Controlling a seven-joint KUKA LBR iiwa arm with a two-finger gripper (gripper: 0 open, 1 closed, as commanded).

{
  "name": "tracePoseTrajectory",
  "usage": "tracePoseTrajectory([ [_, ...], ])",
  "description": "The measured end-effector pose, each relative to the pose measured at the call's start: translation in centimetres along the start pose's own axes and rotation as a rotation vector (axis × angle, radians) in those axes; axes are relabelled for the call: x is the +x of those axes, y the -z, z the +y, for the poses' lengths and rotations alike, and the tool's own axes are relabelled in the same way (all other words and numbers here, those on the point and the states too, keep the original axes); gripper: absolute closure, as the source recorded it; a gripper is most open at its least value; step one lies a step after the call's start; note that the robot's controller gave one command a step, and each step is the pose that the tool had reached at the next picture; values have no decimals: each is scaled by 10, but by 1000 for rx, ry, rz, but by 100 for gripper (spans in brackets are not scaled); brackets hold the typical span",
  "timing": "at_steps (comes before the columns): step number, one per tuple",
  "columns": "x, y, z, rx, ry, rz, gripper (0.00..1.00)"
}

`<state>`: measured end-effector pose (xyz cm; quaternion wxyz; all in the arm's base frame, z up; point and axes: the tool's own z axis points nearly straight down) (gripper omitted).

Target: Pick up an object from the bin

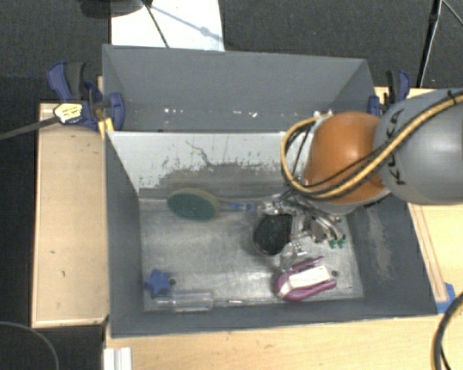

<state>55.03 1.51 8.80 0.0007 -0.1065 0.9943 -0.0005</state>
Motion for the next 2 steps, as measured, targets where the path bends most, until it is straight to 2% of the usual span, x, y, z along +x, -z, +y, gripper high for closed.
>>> tracePoseTrajectory([
  [1, -1, 0, 2, -2, -2, -1, 100],
  [2, -13, 133, 24, 0, -5, -9, 100],
])
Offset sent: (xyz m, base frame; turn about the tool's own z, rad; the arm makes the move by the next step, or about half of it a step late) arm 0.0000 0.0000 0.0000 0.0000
